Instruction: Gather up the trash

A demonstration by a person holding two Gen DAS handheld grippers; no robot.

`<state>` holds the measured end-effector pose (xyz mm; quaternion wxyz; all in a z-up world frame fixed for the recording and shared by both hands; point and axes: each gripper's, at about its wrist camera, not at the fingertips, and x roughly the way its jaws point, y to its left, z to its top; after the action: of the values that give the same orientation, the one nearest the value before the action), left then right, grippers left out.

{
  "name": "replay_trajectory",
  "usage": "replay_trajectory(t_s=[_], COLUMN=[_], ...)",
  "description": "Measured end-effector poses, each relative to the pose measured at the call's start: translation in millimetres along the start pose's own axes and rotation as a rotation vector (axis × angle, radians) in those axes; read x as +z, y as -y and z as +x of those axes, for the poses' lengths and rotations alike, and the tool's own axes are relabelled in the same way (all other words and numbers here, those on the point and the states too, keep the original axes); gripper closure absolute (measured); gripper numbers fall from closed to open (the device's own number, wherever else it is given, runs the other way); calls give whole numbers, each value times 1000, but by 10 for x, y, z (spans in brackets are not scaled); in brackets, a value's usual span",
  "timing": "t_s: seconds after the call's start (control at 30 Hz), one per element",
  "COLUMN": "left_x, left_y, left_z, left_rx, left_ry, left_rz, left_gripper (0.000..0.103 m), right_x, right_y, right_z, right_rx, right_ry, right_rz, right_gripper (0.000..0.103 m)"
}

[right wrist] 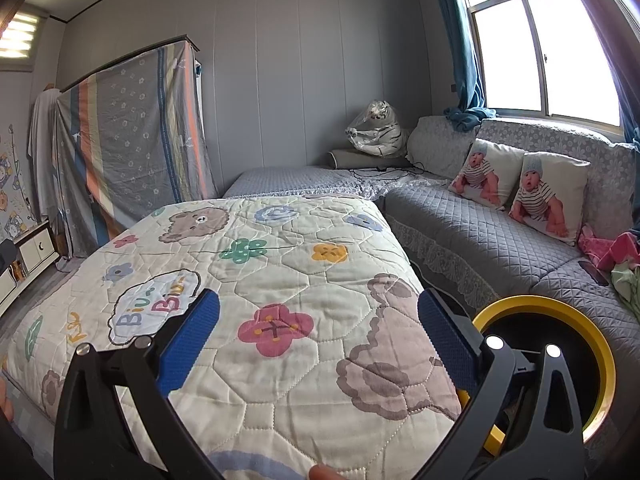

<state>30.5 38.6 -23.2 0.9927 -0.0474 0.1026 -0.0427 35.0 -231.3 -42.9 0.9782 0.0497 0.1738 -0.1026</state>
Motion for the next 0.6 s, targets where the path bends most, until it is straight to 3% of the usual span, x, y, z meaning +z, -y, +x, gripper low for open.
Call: replay_trajectory(t_s=[0.6], left_x=[8], left_y=[26], left_z=[3], left_rx=[-6], left_ry=[2], left_rz=[4], left_gripper=[8], right_x=[-5], right_y=[11], right_z=[0], right_rx=[0], right_ry=[-4], right_rz=[7], right_gripper=[8])
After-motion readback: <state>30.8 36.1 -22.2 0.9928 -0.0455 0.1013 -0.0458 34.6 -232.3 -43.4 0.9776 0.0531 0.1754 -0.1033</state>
